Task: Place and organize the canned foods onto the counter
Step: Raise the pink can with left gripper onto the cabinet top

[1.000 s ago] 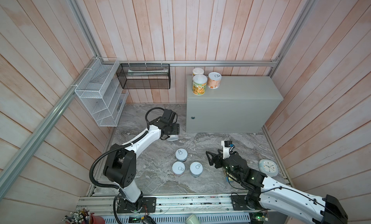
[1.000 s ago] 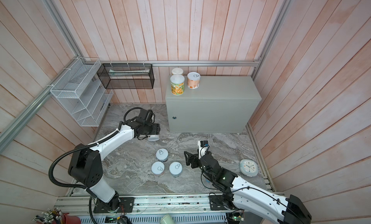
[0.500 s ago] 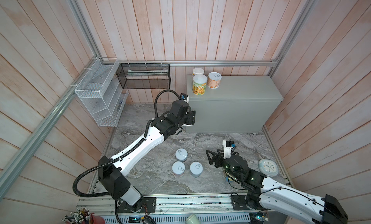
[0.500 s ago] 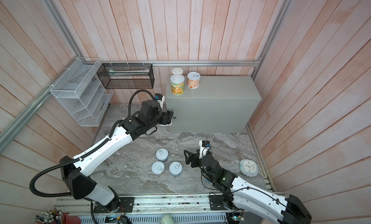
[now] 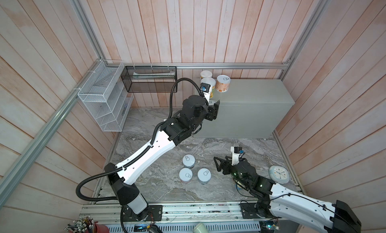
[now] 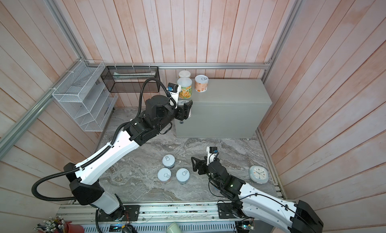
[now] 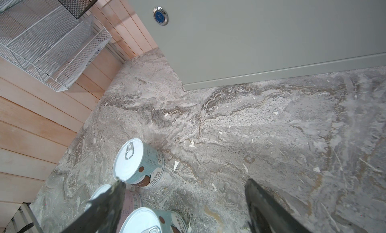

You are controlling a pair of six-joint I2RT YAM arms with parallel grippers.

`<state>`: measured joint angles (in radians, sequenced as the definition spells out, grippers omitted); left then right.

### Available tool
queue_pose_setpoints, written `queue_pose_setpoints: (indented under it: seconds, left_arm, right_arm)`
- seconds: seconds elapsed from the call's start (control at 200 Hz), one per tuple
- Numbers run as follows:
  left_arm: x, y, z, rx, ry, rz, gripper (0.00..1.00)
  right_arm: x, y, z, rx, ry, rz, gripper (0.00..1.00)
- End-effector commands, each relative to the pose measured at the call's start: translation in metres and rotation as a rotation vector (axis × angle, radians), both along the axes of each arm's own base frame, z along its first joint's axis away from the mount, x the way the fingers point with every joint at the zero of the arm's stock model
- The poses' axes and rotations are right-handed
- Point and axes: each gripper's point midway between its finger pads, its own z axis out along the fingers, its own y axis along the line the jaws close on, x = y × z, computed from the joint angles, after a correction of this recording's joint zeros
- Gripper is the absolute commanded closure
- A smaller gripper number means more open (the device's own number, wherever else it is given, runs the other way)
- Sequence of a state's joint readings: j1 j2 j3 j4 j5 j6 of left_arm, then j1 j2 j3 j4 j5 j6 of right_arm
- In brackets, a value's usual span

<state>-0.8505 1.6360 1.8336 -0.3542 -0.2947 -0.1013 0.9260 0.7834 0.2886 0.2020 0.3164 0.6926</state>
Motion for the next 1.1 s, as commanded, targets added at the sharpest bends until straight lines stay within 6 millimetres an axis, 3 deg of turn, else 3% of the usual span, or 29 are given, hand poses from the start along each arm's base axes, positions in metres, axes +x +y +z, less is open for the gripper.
queue_pose_setpoints:
  seconds: [0.0,0.145,0.45,0.86,1.095]
  left_arm:
    - [-0.002,-0.011,0.054,-0.09,-0.172,-0.043,0.59]
    - [-0.001,-0.029,0.067,-0.072,-0.279,-0.082,0.59]
    - [0.017,-0.044,0.079,-0.041,-0.447,-0.046,0.59]
    - [0.061,-0.086,0.059,0.045,-0.534,0.003,0.59]
    - [0.089,-0.097,0.05,0.028,-0.523,0.053,0.59]
  right_arm:
    - [0.001,0.0,0.008,0.041,-0.01,-0.011,0.11]
    - [-0.001,-0.003,0.01,0.059,-0.011,-0.015,0.11]
    - [-0.005,-0.009,0.012,0.082,-0.017,-0.017,0.12]
    - [-0.011,-0.015,0.016,0.105,-0.026,-0.011,0.13]
    - [-0.016,-0.012,0.013,0.107,-0.016,0.02,0.13]
